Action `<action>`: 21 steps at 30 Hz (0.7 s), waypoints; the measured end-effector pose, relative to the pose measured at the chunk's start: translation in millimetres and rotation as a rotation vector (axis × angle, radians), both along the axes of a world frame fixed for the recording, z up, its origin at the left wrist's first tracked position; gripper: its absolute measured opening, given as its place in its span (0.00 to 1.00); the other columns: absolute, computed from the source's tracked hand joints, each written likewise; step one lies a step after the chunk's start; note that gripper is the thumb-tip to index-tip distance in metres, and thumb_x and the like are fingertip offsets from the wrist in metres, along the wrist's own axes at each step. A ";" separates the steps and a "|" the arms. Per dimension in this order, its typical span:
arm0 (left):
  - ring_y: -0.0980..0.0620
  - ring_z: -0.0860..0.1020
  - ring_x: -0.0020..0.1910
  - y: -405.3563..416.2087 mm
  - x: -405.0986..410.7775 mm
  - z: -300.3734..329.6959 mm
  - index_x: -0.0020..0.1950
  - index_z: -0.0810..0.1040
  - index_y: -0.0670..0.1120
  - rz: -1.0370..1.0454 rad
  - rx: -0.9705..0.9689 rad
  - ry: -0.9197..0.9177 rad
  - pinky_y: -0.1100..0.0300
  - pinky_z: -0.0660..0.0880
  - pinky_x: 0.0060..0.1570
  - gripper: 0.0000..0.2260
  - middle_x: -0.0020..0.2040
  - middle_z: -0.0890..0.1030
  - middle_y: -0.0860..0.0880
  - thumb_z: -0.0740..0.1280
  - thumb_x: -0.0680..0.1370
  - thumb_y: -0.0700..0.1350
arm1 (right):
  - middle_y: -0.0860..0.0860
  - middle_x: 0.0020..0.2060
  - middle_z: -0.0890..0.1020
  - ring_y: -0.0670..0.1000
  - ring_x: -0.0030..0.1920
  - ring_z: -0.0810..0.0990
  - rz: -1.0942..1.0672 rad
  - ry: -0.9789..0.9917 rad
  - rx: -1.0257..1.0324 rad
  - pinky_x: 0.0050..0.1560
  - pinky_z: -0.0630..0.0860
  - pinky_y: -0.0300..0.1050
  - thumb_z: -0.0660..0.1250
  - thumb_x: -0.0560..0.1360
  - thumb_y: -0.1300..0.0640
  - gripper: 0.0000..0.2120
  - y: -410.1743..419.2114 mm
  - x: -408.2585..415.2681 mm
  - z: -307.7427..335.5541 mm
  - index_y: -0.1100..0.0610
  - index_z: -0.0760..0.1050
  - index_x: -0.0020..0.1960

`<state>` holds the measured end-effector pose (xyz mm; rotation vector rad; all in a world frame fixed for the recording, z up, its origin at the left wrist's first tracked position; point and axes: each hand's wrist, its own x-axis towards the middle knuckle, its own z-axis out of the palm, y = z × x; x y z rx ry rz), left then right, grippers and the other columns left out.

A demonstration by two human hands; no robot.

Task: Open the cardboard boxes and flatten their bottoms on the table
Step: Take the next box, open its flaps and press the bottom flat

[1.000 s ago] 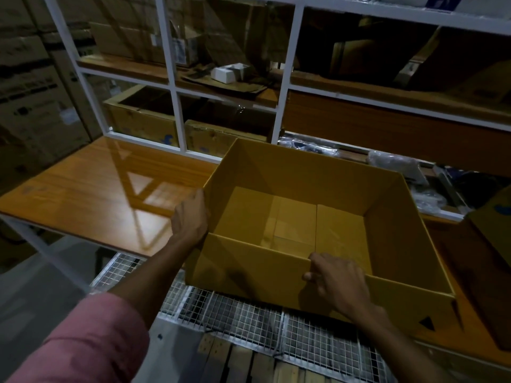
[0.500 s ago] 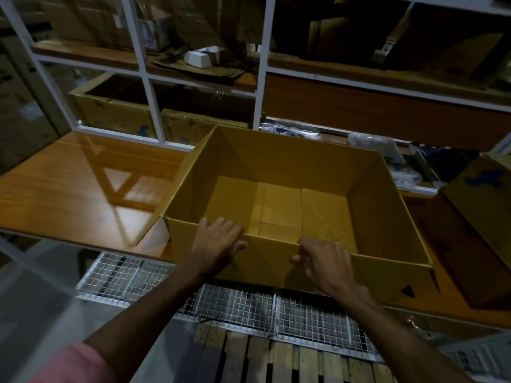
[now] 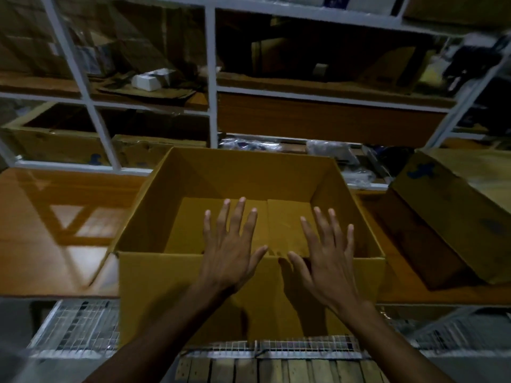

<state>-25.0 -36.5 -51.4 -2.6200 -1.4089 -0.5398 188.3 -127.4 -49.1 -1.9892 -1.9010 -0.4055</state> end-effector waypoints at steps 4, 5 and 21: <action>0.42 0.39 0.82 -5.0 72.1 27.0 0.83 0.51 0.50 -0.125 0.034 -0.029 0.32 0.45 0.76 0.34 0.84 0.44 0.45 0.47 0.82 0.68 | 0.55 0.82 0.54 0.58 0.82 0.47 -0.109 0.031 0.080 0.76 0.47 0.73 0.50 0.81 0.34 0.34 -9.3 63.1 29.6 0.53 0.60 0.80; 0.42 0.39 0.82 -6.7 92.8 31.6 0.83 0.51 0.51 -0.157 0.041 -0.034 0.33 0.45 0.76 0.34 0.84 0.44 0.45 0.47 0.82 0.68 | 0.55 0.81 0.55 0.57 0.82 0.47 -0.139 0.045 0.091 0.76 0.47 0.72 0.49 0.81 0.34 0.34 -13.2 82.7 36.7 0.53 0.60 0.80; 0.38 0.40 0.81 -86.5 512.0 94.6 0.82 0.48 0.53 -0.332 -0.153 -0.041 0.34 0.45 0.75 0.34 0.83 0.40 0.46 0.49 0.81 0.69 | 0.52 0.75 0.67 0.54 0.77 0.61 -0.357 0.157 -0.015 0.77 0.51 0.66 0.45 0.78 0.30 0.35 -90.6 486.7 106.3 0.49 0.63 0.77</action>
